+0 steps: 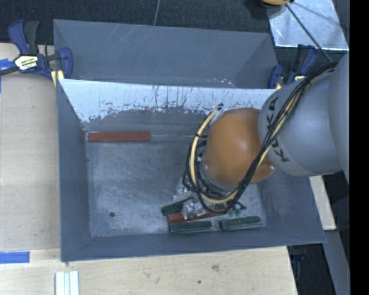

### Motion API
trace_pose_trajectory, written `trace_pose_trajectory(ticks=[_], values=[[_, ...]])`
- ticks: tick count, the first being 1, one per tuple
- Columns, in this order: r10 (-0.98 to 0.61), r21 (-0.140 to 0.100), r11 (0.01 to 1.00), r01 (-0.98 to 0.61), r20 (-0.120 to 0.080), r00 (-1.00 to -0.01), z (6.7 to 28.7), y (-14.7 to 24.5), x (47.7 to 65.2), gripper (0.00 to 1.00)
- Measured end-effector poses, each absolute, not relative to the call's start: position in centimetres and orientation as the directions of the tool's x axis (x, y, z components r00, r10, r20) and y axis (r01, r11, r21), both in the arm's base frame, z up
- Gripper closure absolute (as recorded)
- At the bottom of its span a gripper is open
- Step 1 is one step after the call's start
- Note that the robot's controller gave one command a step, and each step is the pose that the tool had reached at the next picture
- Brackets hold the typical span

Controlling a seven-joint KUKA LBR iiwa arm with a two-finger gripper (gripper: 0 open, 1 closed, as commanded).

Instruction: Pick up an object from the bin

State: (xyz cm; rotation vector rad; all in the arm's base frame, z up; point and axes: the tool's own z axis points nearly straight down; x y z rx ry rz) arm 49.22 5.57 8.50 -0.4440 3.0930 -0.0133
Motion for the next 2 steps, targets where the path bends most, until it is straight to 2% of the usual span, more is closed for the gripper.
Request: trace_pose_trajectory(ticks=[1,2], values=[[-0.281,-0.011,0.96,-0.281,-0.015,-0.96,8.5,5.6,49.2,1.0],[-0.321,-0.001,0.947,-0.321,-0.003,-0.947,20.7,3.1,49.2,1.0]])
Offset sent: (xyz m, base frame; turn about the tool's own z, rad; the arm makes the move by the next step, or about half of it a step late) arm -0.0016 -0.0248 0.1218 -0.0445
